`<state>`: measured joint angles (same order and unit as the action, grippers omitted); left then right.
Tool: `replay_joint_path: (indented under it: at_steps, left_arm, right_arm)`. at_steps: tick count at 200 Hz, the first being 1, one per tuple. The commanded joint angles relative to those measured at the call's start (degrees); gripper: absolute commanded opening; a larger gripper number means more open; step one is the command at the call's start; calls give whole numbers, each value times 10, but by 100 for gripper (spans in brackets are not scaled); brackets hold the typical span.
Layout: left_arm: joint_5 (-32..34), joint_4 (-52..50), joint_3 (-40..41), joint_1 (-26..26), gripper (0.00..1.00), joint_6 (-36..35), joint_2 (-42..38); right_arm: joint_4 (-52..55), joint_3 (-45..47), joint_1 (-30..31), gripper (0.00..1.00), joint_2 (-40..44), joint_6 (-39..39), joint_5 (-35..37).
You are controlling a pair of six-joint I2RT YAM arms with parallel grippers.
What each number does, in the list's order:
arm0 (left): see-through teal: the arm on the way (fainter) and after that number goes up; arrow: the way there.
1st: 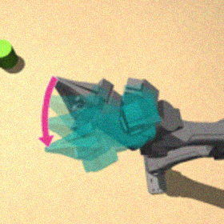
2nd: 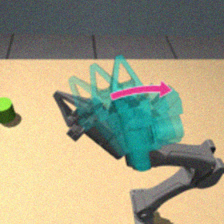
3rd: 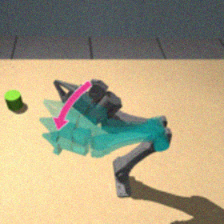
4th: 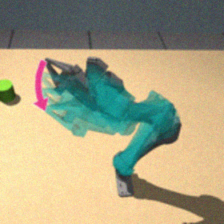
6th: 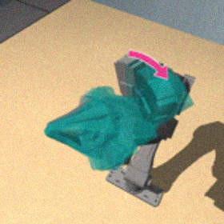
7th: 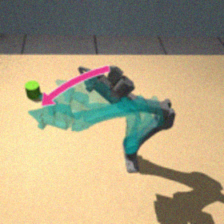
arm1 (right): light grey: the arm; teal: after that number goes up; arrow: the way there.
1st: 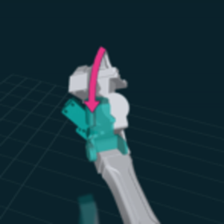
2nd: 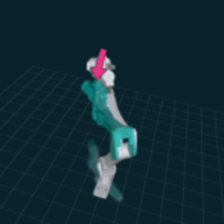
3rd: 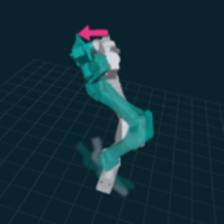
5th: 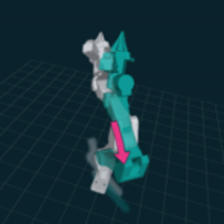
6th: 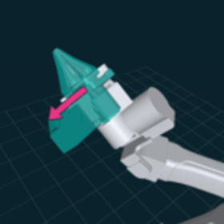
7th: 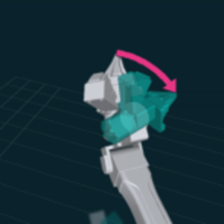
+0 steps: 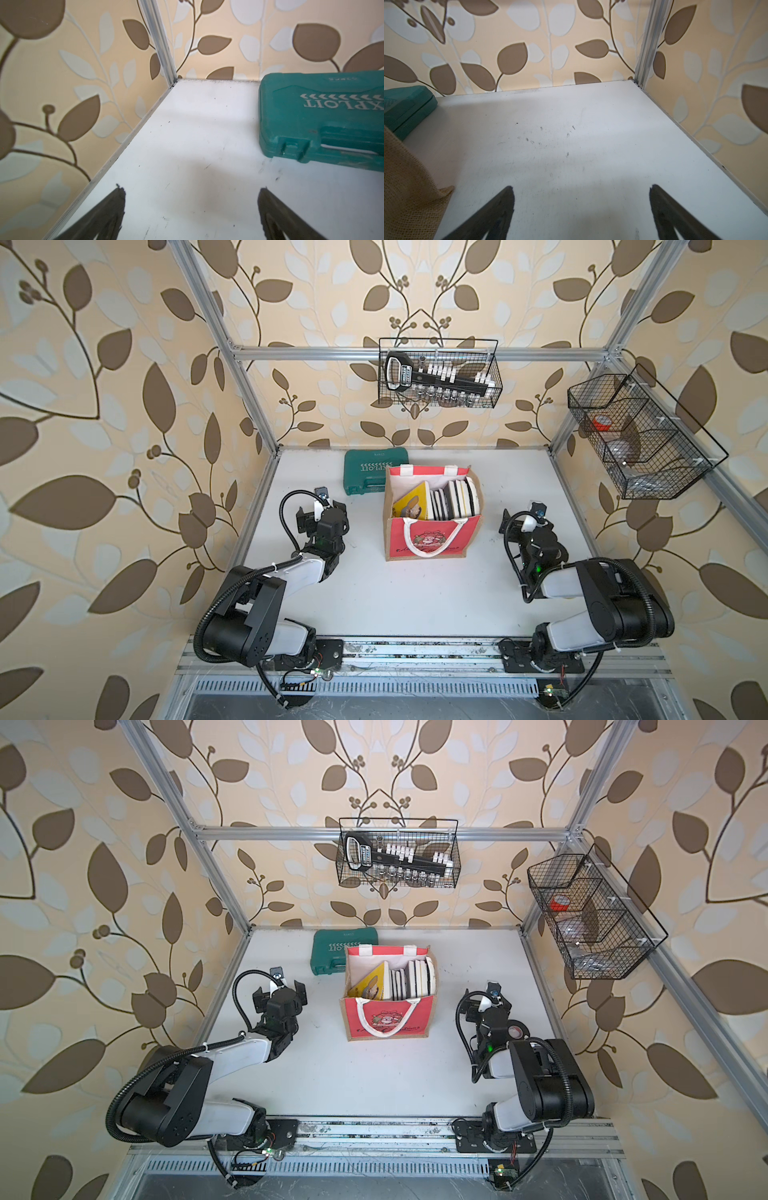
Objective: Put the books into the canvas bag
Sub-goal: Reset both arms
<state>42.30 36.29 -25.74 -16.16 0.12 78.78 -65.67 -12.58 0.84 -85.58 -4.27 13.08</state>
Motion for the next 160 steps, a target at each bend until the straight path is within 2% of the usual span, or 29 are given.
replay_joint_path:
  at_steps: [1, 14, 24, 47, 69, 109, 160]
  left_arm:
    - [22, 49, 21, 3, 99, -3, 28]
    - [23, 89, 35, 8, 99, 0, 57]
    - [-22, 100, 40, 15, 99, -11, 60]
    - [-60, 75, 24, 20, 99, -21, 70]
    - [-130, 15, -10, 35, 95, -27, 80]
    - [-144, 19, -6, 39, 98, -28, 77]
    - [-182, 75, 36, 39, 99, -42, 57]
  right_arm:
    - [-14, 3, 2, 99, 0, -4, 0]
    - [-14, 3, 2, 99, 0, -4, 1]
    - [-14, 3, 2, 99, 0, -4, 1]
    - [-15, 3, 2, 99, 0, -5, 0]
    - [-14, 3, 2, 99, 0, -5, -1]
    - [-14, 3, 2, 99, 0, -4, -1]
    - [-14, 3, 2, 99, 0, -4, -1]
